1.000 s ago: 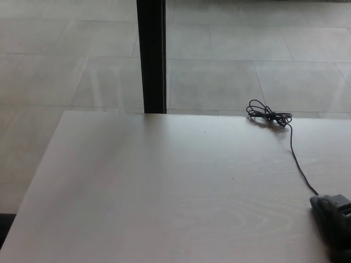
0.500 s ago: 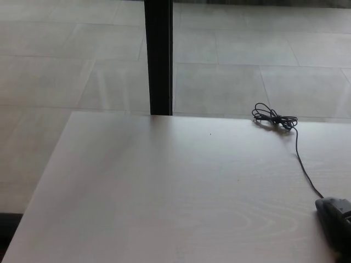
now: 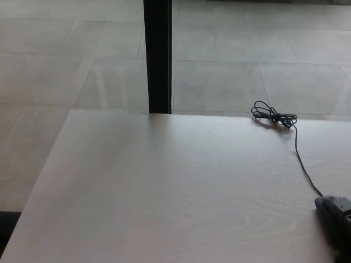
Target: The robot uses its right fingers to click on the left button of the black mouse placed on the table.
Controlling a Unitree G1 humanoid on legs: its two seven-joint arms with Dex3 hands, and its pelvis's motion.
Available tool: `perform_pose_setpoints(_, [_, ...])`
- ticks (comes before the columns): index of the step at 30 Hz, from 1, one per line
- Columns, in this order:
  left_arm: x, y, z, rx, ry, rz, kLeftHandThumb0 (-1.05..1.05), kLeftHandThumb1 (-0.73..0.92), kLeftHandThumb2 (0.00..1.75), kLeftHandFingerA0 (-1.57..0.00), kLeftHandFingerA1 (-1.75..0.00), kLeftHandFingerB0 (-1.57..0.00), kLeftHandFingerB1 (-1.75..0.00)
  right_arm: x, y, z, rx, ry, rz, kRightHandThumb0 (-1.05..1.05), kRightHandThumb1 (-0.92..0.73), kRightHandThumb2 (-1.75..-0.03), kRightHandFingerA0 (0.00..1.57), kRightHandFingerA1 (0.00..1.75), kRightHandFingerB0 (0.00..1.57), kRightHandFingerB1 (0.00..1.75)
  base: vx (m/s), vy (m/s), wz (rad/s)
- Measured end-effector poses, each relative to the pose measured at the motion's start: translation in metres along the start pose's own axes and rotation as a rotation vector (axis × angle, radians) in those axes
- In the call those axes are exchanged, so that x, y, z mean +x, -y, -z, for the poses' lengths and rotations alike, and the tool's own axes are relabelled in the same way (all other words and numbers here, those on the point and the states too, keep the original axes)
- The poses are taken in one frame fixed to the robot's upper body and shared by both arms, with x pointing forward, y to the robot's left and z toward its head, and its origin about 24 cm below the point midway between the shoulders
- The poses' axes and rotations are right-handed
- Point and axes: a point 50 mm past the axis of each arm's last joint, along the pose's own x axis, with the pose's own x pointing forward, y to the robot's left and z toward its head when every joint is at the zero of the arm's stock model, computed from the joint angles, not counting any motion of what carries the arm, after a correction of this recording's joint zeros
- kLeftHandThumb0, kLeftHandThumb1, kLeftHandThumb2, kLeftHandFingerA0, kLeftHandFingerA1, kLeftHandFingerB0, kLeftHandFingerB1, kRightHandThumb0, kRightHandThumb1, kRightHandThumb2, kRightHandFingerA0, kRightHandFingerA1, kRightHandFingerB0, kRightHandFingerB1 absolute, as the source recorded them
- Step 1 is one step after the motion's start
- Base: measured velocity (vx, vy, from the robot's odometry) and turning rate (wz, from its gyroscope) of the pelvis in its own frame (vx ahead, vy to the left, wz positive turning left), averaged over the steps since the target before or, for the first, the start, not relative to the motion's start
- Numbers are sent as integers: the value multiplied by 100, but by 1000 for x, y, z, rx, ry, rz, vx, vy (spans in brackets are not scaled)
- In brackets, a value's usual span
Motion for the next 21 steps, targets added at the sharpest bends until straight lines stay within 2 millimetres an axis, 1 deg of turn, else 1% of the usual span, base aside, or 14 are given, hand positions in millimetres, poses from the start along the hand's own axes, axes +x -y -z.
perform_pose_setpoints(1, [0, 0, 0, 0, 0, 0, -103, 91, 88, -60, -65, -37, -42, 2, 3, -1, 11, -2, 5, -68, -67, -63, 67, 115, 46, 37, 0, 0, 0])
perform_pose_setpoints(3, [0, 0, 0, 0, 0, 1, -97, 92, 82, -61, -65, -40, -43, 3, 5, -1, 22, -3, 6, -67, -69, -61, 88, 106, 48, 37, 0, 0, 0])
perform_pose_setpoints(4, [0, 0, 0, 0, 0, 0, -98, 92, 83, -62, -65, -39, -43, 5, 8, -2, 38, -4, 7, -71, -58, -95, 94, 99, 41, 51, 0, 0, 0])
perform_pose_setpoints(5, [0, 0, 0, 0, 0, 0, -98, 92, 83, -62, -65, -39, -43, 6, 10, -2, 49, -5, 8, -71, -58, -95, 94, 99, 41, 51, 0, 0, 0])
perform_pose_setpoints(6, [0, 0, 0, 0, 0, 1, -99, 92, 81, -55, -64, -39, -42, 7, 12, -3, 56, -5, 10, -73, -73, -62, 98, 100, 48, 35, 0, 0, 0])
perform_pose_setpoints(8, [0, 0, 0, -1, 0, 2, -99, 92, 83, -59, -64, -39, -42, 10, 17, -4, 77, -4, 8, -72, -55, -94, 103, 93, 45, 50, 0, 0, 0])
perform_pose_setpoints(9, [0, 0, 0, 0, 0, 1, -97, 92, 82, -61, -64, -40, -43, 11, 20, -4, 89, -6, 6, -74, -70, -62, 105, 89, 53, 36, 0, 0, 0])
perform_pose_setpoints(10, [0, 0, 0, 0, 0, 1, -97, 92, 83, -63, -63, -44, -42, 12, 23, -5, 99, -7, 8, -74, -56, -94, 105, 93, 46, 51, 0, 0, 0])
perform_pose_setpoints(11, [0, 0, 0, 0, 0, 1, -98, 92, 83, -60, -64, -39, -43, 13, 25, -4, 109, -10, 7, -72, -68, -61, 102, 117, 52, 36, 0, 0, 0])
perform_pose_setpoints(14, [0, -1, 0, 1, -1, 0, -98, 92, 82, -62, -65, -43, -45, 16, 34, -3, 143, -17, 3, -75, -69, -62, 109, 109, 55, 37, 0, 0, 0])
perform_pose_setpoints(17, [0, -1, 0, 1, -1, 0, -102, 92, 84, -61, -64, -38, -42, 18, 45, 0, 179, -29, 21, -77, -56, -96, 107, 90, 48, 51, 0, 0, 0])
perform_pose_setpoints(18, [0, -1, 0, 1, -1, 0, -94, 79, 120, -56, -68, -36, -52, 20, 52, 3, 188, -39, 45, -73, -67, -62, 115, 85, 56, 38, -28, 6, 6])
perform_pose_setpoints(20, [0, 0, 0, 1, -1, 1, -94, 79, 120, -56, -68, -36, -52, 22, 75, 15, 200, -76, 122, -73, -67, -62, 115, 85, 56, 38, 0, 0, 0])
perform_pose_setpoints(21, [0, -1, 0, 1, -1, 1, -98, 92, 83, -61, -64, -42, -45, 23, 85, 20, 205, -93, 156, -70, -67, -61, 115, 88, 56, 39, 0, 0, 0])
